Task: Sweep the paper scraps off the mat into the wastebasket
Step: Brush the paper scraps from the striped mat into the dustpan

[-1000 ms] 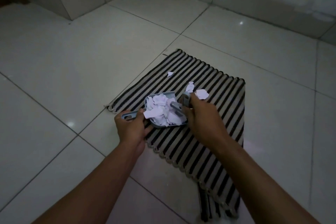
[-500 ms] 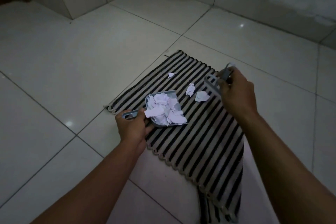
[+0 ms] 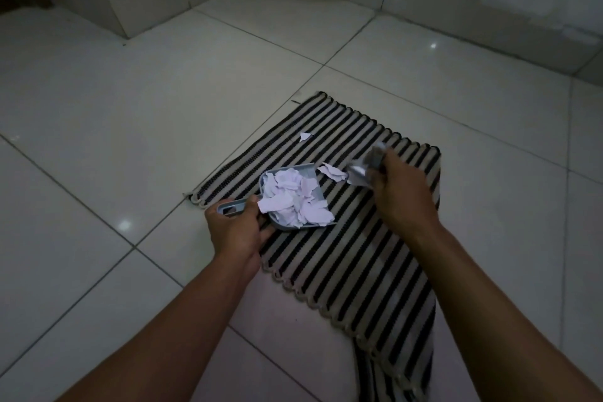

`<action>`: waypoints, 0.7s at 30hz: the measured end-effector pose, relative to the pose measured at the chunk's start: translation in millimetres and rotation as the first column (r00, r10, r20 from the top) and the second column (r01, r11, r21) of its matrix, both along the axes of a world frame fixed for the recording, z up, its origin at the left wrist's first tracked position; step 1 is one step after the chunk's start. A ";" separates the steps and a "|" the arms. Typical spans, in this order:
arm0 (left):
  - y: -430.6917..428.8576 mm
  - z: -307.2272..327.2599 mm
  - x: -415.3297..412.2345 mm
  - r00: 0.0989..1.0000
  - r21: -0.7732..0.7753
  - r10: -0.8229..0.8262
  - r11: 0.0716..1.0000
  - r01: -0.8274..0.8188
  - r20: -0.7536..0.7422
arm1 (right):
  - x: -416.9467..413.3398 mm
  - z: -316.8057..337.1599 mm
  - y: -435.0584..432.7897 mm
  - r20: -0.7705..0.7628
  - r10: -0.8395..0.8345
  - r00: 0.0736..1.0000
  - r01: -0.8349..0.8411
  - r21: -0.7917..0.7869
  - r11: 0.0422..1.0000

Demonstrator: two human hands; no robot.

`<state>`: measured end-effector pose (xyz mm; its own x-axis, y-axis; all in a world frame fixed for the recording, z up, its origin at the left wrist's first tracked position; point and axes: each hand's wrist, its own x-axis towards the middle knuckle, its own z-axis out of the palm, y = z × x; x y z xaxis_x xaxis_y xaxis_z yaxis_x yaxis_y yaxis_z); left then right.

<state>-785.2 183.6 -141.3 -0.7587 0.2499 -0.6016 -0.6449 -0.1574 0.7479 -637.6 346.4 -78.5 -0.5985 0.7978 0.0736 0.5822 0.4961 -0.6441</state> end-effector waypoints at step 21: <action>-29.4 -6.3 -27.4 0.994 -0.068 -0.070 0.996 0.064 -0.079 | -30.7 -3.3 -33.6 -0.041 0.064 0.997 -0.066 -0.037 0.997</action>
<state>-812.7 154.3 -147.7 -0.7887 0.2643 -0.5550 -0.5888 -0.0654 0.8056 -668.3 312.8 -81.8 -0.6464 0.7600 0.0683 0.5233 0.5067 -0.6851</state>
